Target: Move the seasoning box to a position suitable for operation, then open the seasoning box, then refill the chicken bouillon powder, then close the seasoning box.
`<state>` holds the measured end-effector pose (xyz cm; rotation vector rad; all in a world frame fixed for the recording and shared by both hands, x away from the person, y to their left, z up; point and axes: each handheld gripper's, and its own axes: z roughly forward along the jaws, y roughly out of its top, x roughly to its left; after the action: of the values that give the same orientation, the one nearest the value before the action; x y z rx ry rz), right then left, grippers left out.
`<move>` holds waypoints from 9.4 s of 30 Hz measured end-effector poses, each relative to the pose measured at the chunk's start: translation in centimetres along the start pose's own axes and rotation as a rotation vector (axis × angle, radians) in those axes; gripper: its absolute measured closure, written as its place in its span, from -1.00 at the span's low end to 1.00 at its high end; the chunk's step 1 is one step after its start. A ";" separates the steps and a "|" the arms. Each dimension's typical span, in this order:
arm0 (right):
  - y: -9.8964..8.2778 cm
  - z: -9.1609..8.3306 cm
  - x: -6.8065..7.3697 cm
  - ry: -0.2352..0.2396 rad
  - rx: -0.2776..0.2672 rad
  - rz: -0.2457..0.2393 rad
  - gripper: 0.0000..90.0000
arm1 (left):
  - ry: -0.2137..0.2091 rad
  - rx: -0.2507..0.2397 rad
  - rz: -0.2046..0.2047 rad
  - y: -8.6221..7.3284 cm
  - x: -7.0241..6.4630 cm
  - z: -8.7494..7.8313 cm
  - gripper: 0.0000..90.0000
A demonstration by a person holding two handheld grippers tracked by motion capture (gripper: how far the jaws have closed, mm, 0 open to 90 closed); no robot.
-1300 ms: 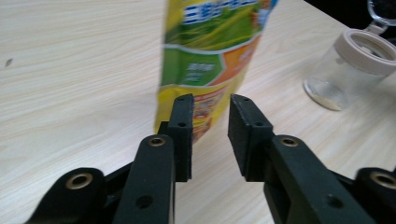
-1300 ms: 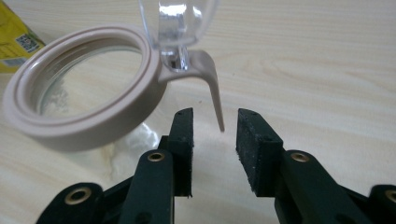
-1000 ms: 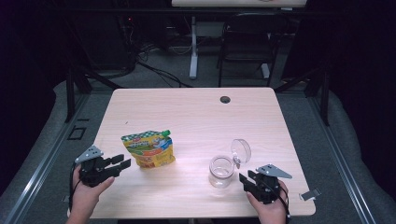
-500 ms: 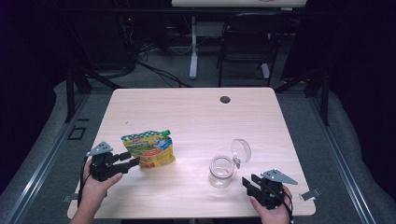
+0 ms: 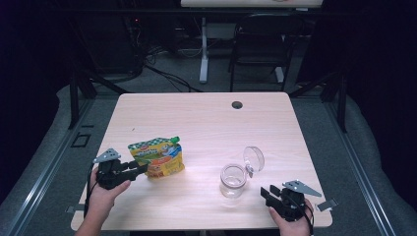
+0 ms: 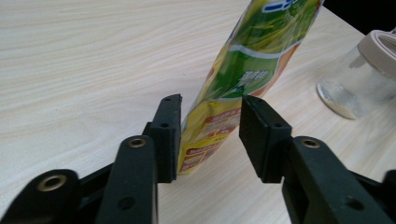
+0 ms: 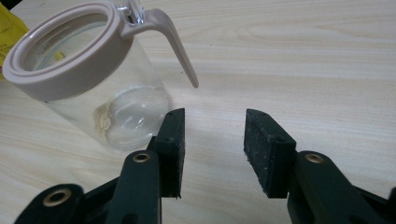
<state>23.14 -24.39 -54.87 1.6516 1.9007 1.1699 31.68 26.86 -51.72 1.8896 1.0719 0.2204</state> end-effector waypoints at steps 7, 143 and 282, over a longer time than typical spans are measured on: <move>0.1 0.2 0.2 0.009 -0.009 -0.007 0.32 | -0.019 0.011 0.027 -0.1 -1.1 -0.2 0.56; -1.1 -1.1 -0.8 -0.011 -0.002 0.027 0.28 | -0.066 -0.007 0.061 -2.3 -1.4 9.1 0.24; -0.3 -1.1 0.4 0.033 -0.068 -0.129 0.22 | 0.470 0.088 0.969 -1.8 -11.7 6.7 0.33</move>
<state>22.00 -24.40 -54.35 1.4605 1.9342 1.2019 27.14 14.21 -53.80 2.3703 0.3487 1.2223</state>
